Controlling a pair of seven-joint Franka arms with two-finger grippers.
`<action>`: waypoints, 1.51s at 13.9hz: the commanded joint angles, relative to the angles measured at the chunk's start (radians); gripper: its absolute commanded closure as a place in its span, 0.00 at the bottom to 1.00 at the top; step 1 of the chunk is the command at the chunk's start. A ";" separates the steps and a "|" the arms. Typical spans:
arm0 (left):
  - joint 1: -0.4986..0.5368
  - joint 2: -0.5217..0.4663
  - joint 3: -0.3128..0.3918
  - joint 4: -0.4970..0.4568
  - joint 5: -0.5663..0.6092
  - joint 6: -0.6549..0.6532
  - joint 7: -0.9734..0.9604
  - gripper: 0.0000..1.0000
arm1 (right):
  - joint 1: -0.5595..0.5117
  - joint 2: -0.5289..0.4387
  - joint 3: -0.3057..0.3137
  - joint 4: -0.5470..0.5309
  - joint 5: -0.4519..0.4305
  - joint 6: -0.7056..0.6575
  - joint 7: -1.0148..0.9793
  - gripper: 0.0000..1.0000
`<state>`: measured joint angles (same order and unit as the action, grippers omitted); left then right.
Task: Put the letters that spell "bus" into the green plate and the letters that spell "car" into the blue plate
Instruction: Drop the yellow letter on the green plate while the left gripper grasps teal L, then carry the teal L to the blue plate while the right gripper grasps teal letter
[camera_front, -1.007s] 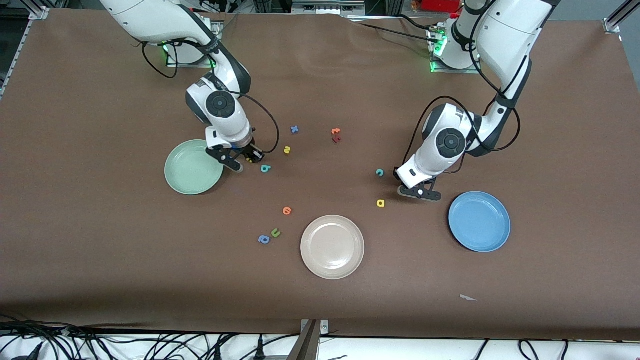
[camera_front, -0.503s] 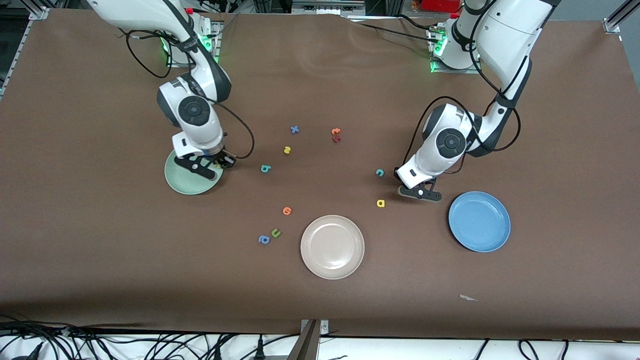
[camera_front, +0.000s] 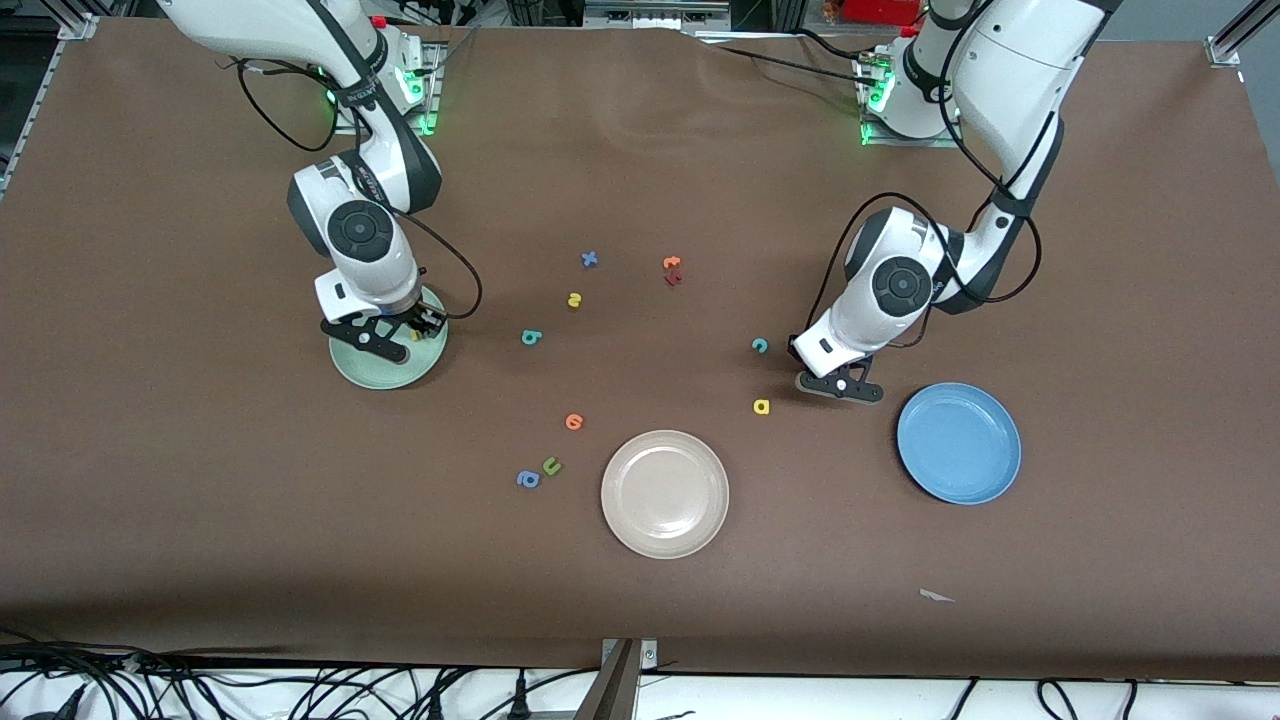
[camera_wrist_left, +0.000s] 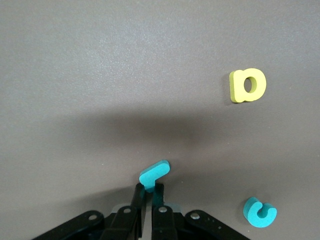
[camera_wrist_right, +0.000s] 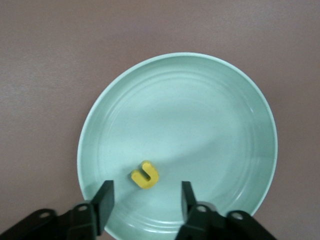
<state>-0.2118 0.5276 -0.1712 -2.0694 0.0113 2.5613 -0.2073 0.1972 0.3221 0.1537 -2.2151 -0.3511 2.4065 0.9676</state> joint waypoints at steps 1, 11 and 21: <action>0.002 0.017 0.004 0.018 0.044 0.011 -0.014 0.97 | 0.010 -0.008 0.038 0.009 0.000 -0.003 0.090 0.01; 0.067 -0.026 0.004 0.161 0.045 -0.192 0.035 1.00 | 0.154 0.245 0.126 0.272 0.006 0.058 0.641 0.16; 0.318 0.097 0.032 0.431 0.180 -0.402 0.367 0.53 | 0.143 0.275 0.122 0.252 0.004 0.102 0.672 0.37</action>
<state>0.1051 0.5524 -0.1355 -1.7260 0.1422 2.1751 0.1422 0.3467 0.5902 0.2695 -1.9622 -0.3493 2.4967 1.6223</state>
